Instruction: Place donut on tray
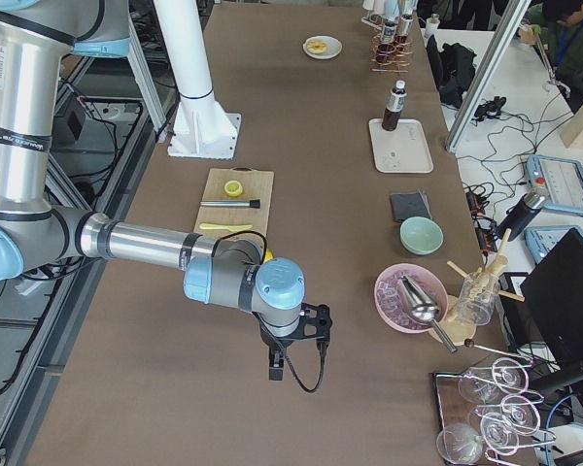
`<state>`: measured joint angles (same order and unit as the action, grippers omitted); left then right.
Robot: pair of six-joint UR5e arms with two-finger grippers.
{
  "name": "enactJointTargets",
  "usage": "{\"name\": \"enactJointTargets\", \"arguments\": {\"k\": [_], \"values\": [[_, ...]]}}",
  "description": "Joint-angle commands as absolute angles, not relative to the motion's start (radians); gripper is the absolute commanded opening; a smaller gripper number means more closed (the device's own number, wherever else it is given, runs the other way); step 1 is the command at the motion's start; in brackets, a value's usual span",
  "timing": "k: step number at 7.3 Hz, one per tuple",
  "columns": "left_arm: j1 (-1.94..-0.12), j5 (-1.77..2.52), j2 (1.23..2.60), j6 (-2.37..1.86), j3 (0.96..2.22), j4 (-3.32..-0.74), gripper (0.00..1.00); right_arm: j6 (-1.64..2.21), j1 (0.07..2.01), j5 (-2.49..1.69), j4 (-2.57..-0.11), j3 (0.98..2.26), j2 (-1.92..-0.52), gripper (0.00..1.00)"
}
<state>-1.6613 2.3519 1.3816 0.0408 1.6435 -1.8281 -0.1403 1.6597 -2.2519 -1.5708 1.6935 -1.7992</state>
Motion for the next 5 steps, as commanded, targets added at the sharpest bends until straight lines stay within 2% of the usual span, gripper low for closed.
{"name": "enactJointTargets", "arguments": {"k": [1,5], "values": [[-1.658,2.257,1.391,0.037,1.667,-1.827,0.98,-0.141,1.66,-2.252,-1.571,1.694,-1.799,1.0],[-1.655,2.252,1.391,0.037,1.663,-1.824,0.98,-0.141,1.66,-2.252,-1.571,1.694,-1.799,1.0]]}}
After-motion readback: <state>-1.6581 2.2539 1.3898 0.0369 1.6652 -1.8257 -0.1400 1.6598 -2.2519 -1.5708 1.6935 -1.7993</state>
